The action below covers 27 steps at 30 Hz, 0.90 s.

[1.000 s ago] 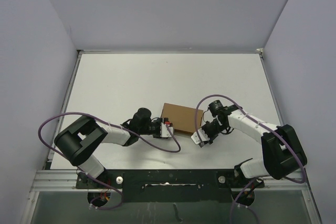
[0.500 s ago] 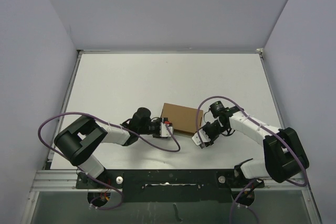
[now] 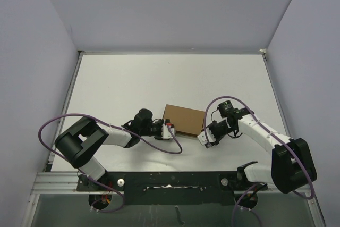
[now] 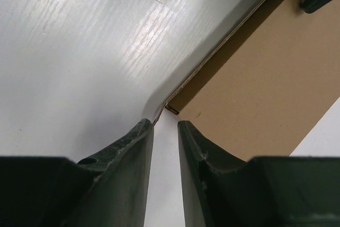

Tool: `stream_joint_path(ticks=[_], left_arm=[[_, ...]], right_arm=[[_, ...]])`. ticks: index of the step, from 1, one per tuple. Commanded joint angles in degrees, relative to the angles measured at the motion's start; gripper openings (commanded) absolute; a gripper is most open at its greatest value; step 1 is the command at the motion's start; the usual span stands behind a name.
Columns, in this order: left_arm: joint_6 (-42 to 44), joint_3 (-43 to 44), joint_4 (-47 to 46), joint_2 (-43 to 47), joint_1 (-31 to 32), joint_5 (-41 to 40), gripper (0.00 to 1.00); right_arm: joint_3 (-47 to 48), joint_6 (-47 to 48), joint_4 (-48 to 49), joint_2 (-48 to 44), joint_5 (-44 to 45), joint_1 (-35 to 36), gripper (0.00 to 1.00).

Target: Fold the paper box

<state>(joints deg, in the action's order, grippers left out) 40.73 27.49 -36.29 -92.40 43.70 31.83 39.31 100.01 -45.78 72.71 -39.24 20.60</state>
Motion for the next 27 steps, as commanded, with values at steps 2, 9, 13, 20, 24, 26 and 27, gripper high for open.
stream_joint_path(ticks=[2,9,13,20,24,26,27], left_arm=[[-0.91,0.55,1.93,-0.63,-0.37,2.00,0.38],[-0.99,0.82,2.15,-1.02,-0.46,2.26,0.38],[-1.05,0.90,2.27,-0.95,-0.48,2.42,0.38],[-1.05,0.94,2.45,-1.01,-0.55,2.60,0.38],[-1.17,1.01,2.47,-1.19,-0.55,2.77,0.38],[-1.23,1.00,2.47,-1.25,-0.64,2.86,0.38],[-1.27,1.04,2.46,-1.29,-0.64,2.92,0.38]], right_arm=[[0.66,-0.08,-1.17,0.68,-0.96,-0.88,0.25],[0.78,-1.13,-0.73,3.30,0.47,-0.30,0.23],[0.42,-4.19,2.27,4.01,1.89,1.06,0.23],[-0.11,-7.68,6.22,4.48,4.07,3.36,0.23],[-0.03,-8.75,7.23,5.34,5.16,4.95,0.22],[0.06,-8.93,7.33,5.72,5.52,5.65,0.20],[0.07,-9.03,7.43,5.84,5.72,5.97,0.18]])
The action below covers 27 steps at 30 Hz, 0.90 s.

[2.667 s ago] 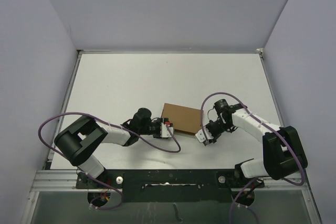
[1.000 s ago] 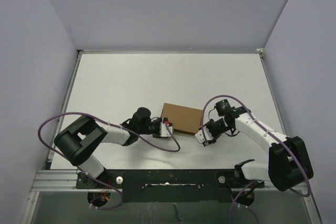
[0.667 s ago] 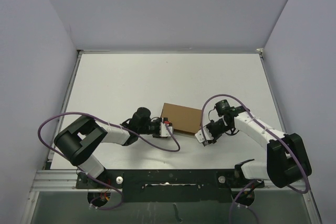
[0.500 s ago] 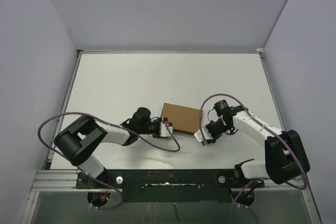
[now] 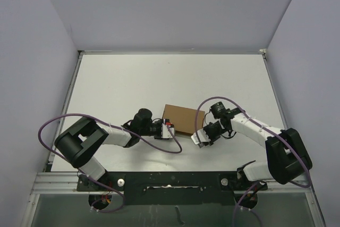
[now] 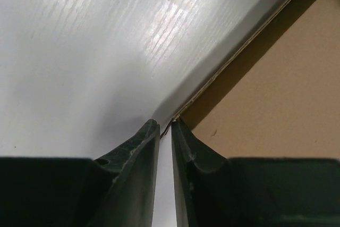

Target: Fold the paper box

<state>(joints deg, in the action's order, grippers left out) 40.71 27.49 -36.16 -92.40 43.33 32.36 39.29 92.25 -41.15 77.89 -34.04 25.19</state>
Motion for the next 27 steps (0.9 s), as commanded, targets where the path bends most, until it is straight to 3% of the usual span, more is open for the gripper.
stream_joint_path(ticks=[1,9,27], left_arm=[[-1.21,1.07,2.32,-1.37,-0.28,2.43,0.38],[-1.47,0.90,1.98,-1.75,-0.52,2.93,0.37],[-2.26,1.28,3.46,-2.70,-1.05,4.29,0.37]], right_arm=[[0.09,-1.28,2.90,0.80,0.76,1.71,0.17],[0.35,-1.26,3.29,1.21,1.74,3.64,0.05],[3.79,-1.09,2.15,4.40,7.47,13.21,0.03]])
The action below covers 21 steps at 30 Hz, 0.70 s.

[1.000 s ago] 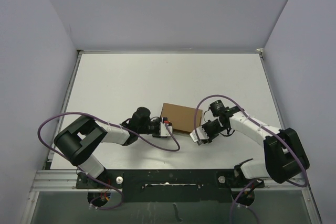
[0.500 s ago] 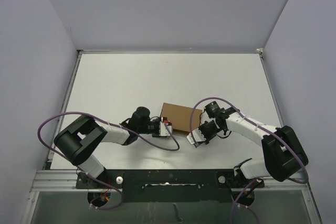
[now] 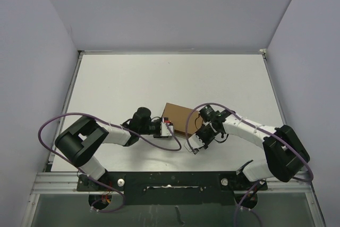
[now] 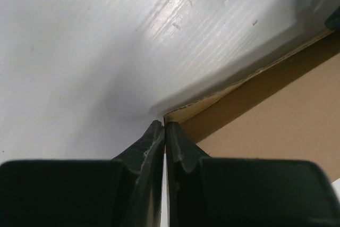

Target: Fold the paper box

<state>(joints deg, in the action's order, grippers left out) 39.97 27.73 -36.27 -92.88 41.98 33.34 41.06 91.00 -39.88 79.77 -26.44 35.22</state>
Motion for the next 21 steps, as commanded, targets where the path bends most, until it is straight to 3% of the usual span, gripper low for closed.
stream_joint_path(ticks=[1,21], left_arm=[[-1.52,1.08,3.72,-2.19,0.23,3.31,0.37],[-5.27,-1.19,8.10,3.74,-0.31,3.75,0.37]], right_arm=[[2.35,-0.12,0.75,2.83,0.19,3.85,0.03],[7.29,-6.12,-0.43,7.19,5.37,12.19,0.02]])
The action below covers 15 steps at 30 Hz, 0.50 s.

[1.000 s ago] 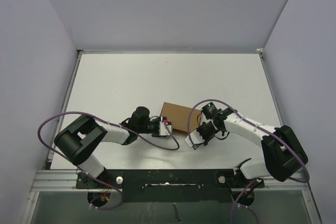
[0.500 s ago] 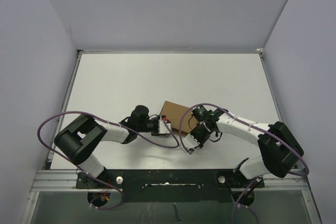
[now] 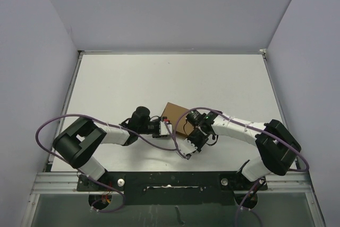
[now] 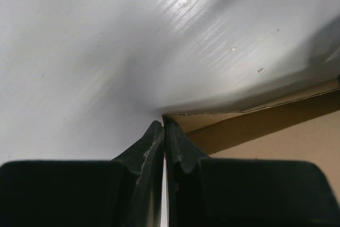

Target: Fold the paper box

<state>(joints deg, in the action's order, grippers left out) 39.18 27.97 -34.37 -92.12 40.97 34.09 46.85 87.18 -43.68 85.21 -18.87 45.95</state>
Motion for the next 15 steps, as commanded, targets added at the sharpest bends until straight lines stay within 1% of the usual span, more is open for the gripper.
stream_joint_path(ticks=[1,3,5,10,15], left_arm=[[-5.24,-1.69,6.24,3.64,0.69,3.00,0.37],[-6.63,-2.13,6.37,5.30,0.75,3.00,0.40],[-7.75,-2.58,6.72,6.79,0.78,1.26,0.42],[-9.89,-3.44,7.95,9.78,1.04,-0.54,0.43],[-15.59,-4.13,7.28,15.49,1.13,-5.91,0.52]], right_arm=[[1.63,-2.62,3.42,1.83,-1.82,1.41,0.02],[1.94,-4.01,3.67,1.92,-1.21,1.41,0.02],[2.25,-5.08,3.89,2.06,-0.36,1.26,0.02],[3.48,-8.64,4.43,1.95,0.36,-0.33,0.03],[3.87,-10.98,5.33,1.74,0.23,-0.60,0.03]])
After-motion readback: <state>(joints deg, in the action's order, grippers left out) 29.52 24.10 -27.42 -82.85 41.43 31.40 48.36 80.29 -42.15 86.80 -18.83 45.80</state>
